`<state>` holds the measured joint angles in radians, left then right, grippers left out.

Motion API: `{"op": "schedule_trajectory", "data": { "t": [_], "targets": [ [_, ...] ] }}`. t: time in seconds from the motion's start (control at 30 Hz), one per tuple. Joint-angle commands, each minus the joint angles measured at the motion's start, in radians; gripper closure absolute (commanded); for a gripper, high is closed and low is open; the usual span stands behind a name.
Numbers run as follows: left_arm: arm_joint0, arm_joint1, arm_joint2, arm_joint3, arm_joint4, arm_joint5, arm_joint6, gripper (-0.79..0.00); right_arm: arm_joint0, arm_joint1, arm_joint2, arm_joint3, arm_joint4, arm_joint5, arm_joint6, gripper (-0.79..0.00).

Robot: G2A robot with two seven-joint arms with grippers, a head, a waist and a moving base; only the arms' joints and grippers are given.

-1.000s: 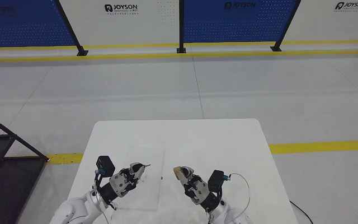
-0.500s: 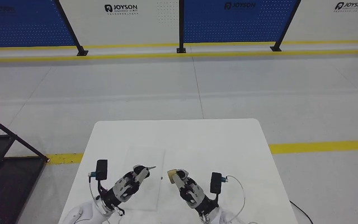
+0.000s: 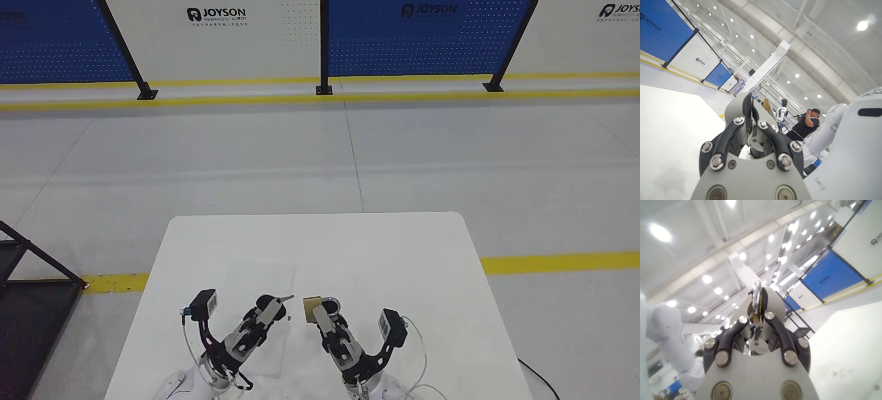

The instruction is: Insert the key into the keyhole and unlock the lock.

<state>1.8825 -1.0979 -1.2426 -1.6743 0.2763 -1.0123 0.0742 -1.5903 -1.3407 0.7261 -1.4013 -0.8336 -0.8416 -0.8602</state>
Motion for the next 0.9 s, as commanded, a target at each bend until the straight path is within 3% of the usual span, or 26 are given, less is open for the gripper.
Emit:
{"op": "schedule_trajectory", "data": {
  "t": [0.0, 0.47, 0.87],
  "targets": [
    [-0.005, 0.008, 0.006, -0.003, -0.031, 0.0, -0.022, 0.0, 0.011, -0.005, -0.008, 0.021, -0.007, -0.006, -0.025, 0.0],
    [-0.024, 0.044, 0.052, 0.005, -0.033, 0.0, -0.056, 0.0, 0.025, -0.011, -0.018, 0.05, -0.012, 0.0, -0.055, 0.0],
    [-0.051, 0.064, 0.093, 0.012, -0.032, 0.0, -0.021, 0.0, 0.025, -0.011, -0.018, 0.05, -0.012, 0.0, -0.055, 0.0]
  ]
}}
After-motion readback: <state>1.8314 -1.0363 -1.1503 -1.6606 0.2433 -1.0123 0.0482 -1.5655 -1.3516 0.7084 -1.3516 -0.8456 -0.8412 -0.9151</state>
